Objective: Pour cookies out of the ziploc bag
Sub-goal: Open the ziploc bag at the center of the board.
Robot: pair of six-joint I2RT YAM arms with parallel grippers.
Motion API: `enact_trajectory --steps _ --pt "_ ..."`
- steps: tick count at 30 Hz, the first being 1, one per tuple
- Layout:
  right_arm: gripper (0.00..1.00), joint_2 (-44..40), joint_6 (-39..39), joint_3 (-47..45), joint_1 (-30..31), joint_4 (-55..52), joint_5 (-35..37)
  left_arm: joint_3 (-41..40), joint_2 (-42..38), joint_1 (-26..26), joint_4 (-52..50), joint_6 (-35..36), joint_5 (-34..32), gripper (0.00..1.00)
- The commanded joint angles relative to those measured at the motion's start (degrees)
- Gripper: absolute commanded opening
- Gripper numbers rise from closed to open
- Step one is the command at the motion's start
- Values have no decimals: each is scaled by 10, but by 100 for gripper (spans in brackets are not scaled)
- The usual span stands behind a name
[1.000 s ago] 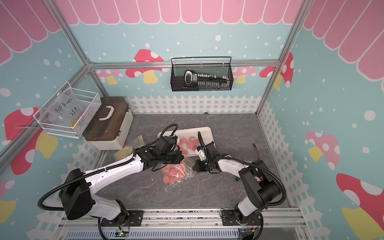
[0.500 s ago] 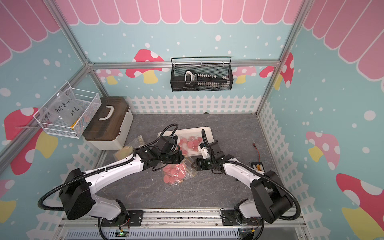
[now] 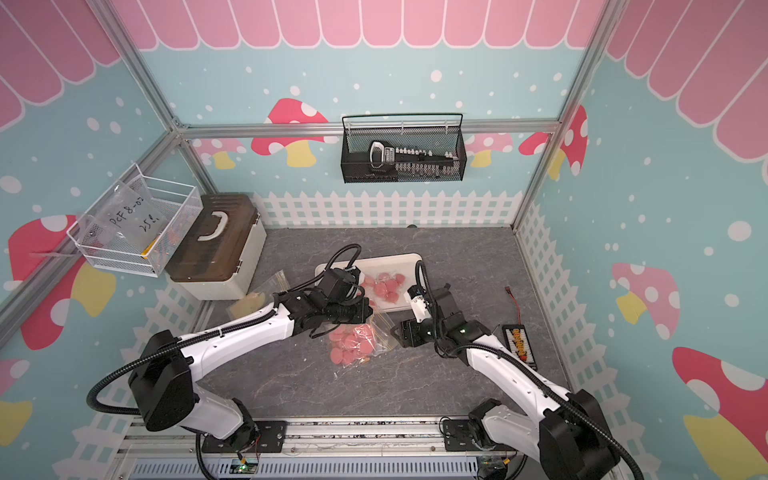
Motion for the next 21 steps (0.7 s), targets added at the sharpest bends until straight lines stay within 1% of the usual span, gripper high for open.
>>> enact_trajectory --steps 1,7,13,16,21 --pt "72 -7 -24 -10 -1 14 -38 23 12 5 12 11 -1 0" --pt "69 21 -32 -9 1 23 -66 35 25 5 12 14 13 0" --pt "65 47 -30 -33 10 75 -96 42 37 5 12 32 24 0" --pt "60 62 -34 -38 13 86 -106 45 39 5 13 52 33 0" --pt "53 78 -32 -44 17 96 -117 45 41 5 12 66 29 0"
